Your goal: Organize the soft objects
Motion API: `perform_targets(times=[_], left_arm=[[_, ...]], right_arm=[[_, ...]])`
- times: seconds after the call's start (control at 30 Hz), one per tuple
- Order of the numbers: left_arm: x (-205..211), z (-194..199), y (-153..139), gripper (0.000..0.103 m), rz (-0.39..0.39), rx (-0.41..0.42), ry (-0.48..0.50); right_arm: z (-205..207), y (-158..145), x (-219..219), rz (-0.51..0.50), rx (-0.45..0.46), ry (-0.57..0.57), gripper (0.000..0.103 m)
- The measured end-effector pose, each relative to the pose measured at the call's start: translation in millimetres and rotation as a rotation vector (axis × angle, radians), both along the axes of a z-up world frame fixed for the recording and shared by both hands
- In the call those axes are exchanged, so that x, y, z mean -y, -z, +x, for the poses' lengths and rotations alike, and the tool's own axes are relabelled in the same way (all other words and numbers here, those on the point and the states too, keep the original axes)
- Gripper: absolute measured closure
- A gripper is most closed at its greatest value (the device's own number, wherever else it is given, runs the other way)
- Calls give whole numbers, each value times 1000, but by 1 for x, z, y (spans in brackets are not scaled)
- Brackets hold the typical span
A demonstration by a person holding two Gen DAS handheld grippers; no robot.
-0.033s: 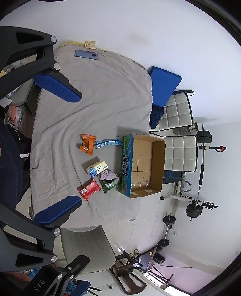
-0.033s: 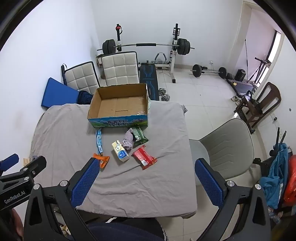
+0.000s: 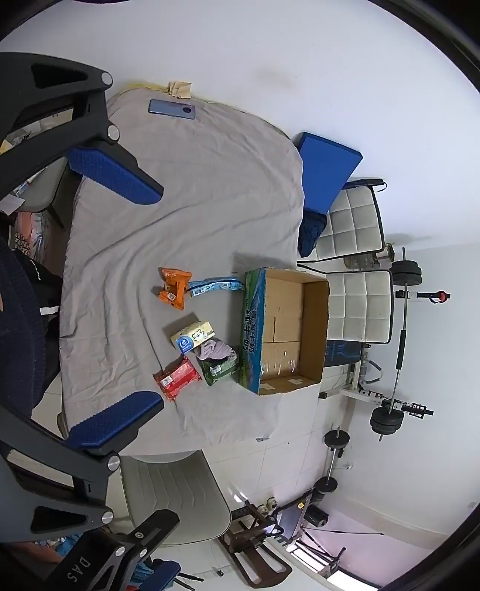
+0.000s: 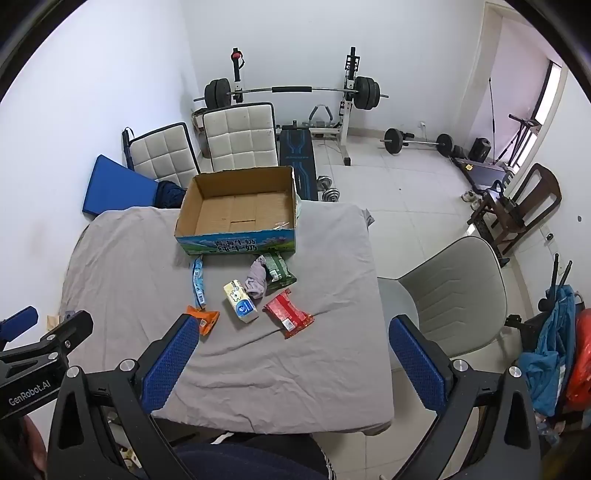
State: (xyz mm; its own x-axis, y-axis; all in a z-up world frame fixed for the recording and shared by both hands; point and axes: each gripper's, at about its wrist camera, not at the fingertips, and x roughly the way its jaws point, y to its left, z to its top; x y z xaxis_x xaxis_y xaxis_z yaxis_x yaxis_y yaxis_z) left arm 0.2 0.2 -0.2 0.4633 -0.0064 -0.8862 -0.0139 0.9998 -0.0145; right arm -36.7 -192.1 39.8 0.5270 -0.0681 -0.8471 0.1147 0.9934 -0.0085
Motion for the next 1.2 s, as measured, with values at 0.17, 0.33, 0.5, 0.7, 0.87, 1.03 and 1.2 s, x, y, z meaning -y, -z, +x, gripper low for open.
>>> perform_targets(times=[0.17,0.33,0.5,0.7,0.87,1.03,1.2], left_arm=[[0,1,0,0,16,7,-5],[0,2,0,0,9,11,-6],[-2,2,-1,0,12,12,-1],[-2,1,-5,0,16,26,-6],[-4,0,-4,0,11,24,-2],[-3,0,-5,0,12,23,0],[-2,1,-6,0,14,30,2]], right_arm=[[-4,0,0,0,-4,0,0],[-2,-4,-2,-13,-2,5,0],[-3,-5,-2,-17,4,7,0],[-4,-7,-4,-23,14,9,0],[-1,-8,-7,-25,14,8,0],[0,-8,-8,-30,23,10,0],[1,-8,-10,-33,23,13,0]])
